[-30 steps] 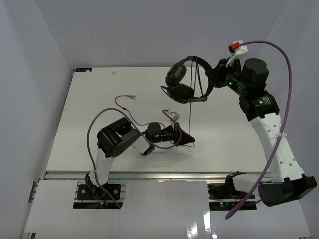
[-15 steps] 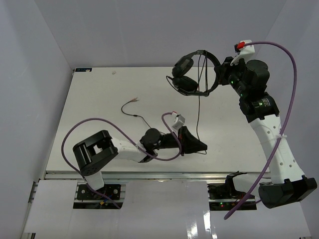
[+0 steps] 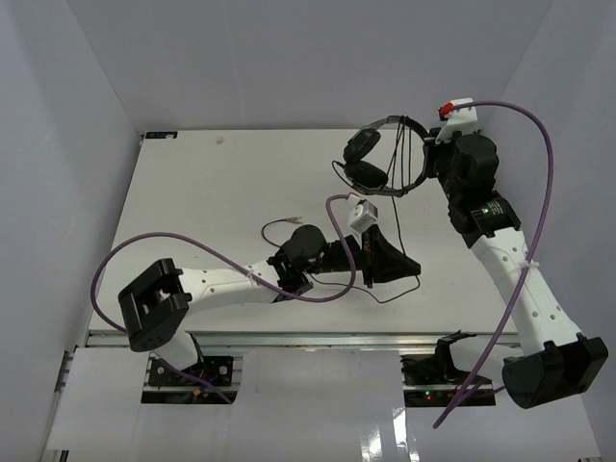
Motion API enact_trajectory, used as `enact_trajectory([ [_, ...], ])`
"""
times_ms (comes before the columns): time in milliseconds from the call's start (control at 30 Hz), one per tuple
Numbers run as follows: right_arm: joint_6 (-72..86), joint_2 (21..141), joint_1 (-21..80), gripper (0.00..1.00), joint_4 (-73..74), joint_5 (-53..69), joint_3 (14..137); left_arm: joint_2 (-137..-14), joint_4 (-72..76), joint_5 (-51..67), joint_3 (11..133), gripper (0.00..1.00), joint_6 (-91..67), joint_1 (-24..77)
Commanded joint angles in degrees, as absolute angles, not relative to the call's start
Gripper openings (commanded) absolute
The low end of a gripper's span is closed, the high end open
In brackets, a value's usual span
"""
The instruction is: Wrap the headphones
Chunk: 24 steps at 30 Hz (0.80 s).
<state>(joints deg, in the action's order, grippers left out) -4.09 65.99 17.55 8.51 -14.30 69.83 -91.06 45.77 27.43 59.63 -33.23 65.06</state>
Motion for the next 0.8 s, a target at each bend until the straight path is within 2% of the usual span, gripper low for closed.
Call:
enact_trajectory([
  [0,-6.9,63.3,20.3,0.08,-2.7,-22.3,69.6,-93.5,38.1,31.0,65.6,0.0,-33.4,65.5],
  [300,-8.4,60.7,22.7,0.08,-5.4,-25.4,64.1,-97.7,33.6,35.4,76.3,0.0,-34.0,64.7],
  [567,-12.3,57.0,22.8,0.08,-6.7,-24.4,59.4,-87.4,20.6,34.6,78.0,0.0,-30.9,56.7],
  [767,-12.5,56.6,22.8,0.08,-6.3,-23.6,58.9,-85.0,8.9,34.7,83.6,0.0,-29.0,51.0],
])
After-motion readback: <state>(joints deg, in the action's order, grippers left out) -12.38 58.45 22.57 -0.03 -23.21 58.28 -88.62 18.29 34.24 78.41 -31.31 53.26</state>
